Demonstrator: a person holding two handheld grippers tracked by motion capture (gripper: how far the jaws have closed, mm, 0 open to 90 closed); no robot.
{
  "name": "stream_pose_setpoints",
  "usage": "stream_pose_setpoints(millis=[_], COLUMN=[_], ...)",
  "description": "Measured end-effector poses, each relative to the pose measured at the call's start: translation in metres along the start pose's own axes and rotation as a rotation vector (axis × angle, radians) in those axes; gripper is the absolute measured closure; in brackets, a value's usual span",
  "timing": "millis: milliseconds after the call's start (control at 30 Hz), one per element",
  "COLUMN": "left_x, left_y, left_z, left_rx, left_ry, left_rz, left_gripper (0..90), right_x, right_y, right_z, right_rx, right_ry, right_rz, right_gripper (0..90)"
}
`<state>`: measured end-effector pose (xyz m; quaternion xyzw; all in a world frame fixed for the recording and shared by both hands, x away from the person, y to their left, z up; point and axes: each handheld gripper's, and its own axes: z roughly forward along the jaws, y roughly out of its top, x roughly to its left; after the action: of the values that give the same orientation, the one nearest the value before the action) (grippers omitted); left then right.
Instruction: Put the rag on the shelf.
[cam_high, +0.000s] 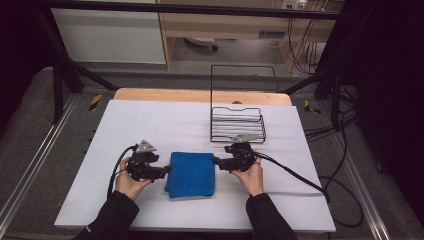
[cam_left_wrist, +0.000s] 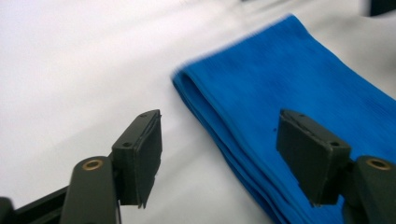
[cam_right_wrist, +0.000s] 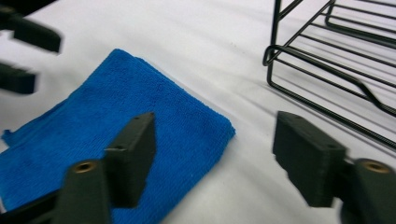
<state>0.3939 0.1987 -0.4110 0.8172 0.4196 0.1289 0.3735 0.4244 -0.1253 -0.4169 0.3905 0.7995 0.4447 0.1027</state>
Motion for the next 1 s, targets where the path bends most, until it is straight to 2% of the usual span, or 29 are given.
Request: stream_pose_setpoints(millis=[67, 100, 133, 200, 233, 300, 333, 400, 433, 533, 600, 733, 1000], left_x=[0.006, 0.009, 0.011, 0.016, 0.018, 0.020, 0.021, 0.021, 0.022, 0.022, 0.020, 0.017, 0.016], left_y=[0.008, 0.011, 0.013, 0.018, 0.020, 0.022, 0.023, 0.024, 0.023, 0.022, 0.022, 0.023, 0.022], left_z=[0.008, 0.013, 0.018, 0.029, 0.033, 0.042, 0.046, 0.051, 0.053, 0.059, 0.062, 0.064, 0.066], left_rx=[0.005, 0.008, 0.012, 0.025, 0.037, 0.040, 0.046, 0.056, 0.056, 0.068, 0.080, 0.082, 0.090], left_ry=[0.006, 0.006, 0.012, 0.036, 0.030, 0.024, 0.030, 0.046, 0.042, 0.031, 0.036, 0.036, 0.009], left_rz=[-0.019, -0.036, -0.039, -0.048, -0.061, -0.077, -0.069, -0.055, -0.055, -0.058, -0.041, -0.033, -0.046], left_gripper=[29.9, 29.7, 29.7, 31.8, 36.7, 38.7, 43.7, 48.2, 48.2, 59.1, 60.7, 66.1, 71.1], right_x=[-0.001, -0.004, -0.004, -0.005, -0.007, -0.007, -0.009, -0.010, -0.010, -0.010, -0.009, -0.009, -0.009], right_y=[-0.002, -0.006, -0.006, -0.011, -0.017, -0.020, -0.023, -0.024, -0.024, -0.025, -0.025, -0.026, -0.026], right_z=[-0.004, -0.011, -0.011, -0.016, -0.019, -0.020, -0.021, -0.021, -0.021, -0.018, -0.017, -0.016, -0.014], right_rx=[-0.007, -0.021, -0.021, -0.022, -0.022, -0.020, -0.009, -0.008, -0.008, -0.006, -0.005, -0.002, 0.000], right_ry=[0.003, 0.013, 0.013, 0.021, 0.024, 0.023, 0.019, 0.014, 0.014, 0.024, 0.031, 0.034, 0.039], right_rz=[-0.001, 0.006, 0.006, 0.014, 0.012, 0.016, 0.015, 0.023, 0.023, 0.033, 0.043, 0.044, 0.045], right_gripper=[26.2, 20.6, 20.6, 18.5, 17.9, 17.7, 16.7, 16.6, 16.6, 16.4, 16.4, 16.0, 15.4])
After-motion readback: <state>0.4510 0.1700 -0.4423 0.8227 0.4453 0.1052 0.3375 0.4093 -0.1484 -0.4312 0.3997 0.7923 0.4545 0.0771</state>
